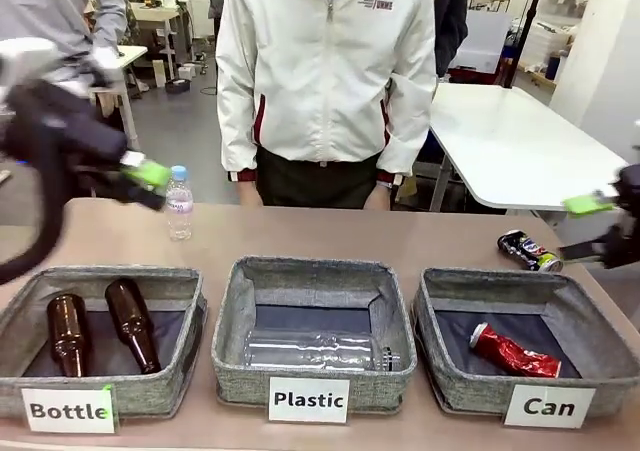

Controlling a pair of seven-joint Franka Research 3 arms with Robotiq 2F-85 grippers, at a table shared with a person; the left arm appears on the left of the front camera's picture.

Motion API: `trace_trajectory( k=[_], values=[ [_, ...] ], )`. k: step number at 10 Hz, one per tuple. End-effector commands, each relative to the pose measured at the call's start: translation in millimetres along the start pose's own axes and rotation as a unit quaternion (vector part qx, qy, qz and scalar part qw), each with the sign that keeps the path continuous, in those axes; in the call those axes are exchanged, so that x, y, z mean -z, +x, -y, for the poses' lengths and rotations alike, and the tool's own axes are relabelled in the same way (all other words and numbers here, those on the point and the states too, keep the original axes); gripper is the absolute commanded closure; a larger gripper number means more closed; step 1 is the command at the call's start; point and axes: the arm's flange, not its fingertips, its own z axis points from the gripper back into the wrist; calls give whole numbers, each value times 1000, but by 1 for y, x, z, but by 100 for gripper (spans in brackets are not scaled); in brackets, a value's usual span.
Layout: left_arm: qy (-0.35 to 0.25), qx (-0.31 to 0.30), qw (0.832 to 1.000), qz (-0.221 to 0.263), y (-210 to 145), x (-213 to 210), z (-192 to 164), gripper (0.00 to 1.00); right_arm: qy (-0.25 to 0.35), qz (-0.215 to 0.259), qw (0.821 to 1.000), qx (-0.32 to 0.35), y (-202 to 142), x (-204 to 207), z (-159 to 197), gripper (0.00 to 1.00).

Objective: Sort the can waste into the basket.
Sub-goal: Pick up the can waste from the table and place it in the right Fabric basket.

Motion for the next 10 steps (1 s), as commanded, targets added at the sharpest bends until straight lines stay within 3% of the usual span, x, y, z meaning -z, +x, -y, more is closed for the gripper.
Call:
trace_trajectory(
  k=[1, 3, 4, 6, 7, 10],
  values=[
    [-70, -48, 992, 88, -37, -53, -25, 0, 50, -5, 998, 42, 18, 37, 14, 0],
    [-128, -114, 972, 159, -100, -79, -57, 0, 141, 8, 986, 88, 38, 37, 28, 0],
    [-154, -144, 963, 168, -119, -80, -72, 0, 149, 6, 985, 87, 44, 30, 35, 0],
    [-154, -180, 948, 214, -133, -81, -92, 0, 81, 23, 994, 75, 41, 23, 43, 0],
    [-142, -158, 964, 162, -135, -89, -76, 0, 127, 3, 988, 91, 38, 36, 43, 0],
    [-142, -158, 964, 162, -135, -89, -76, 0, 127, 3, 988, 91, 38, 36, 43, 0]
  ],
)
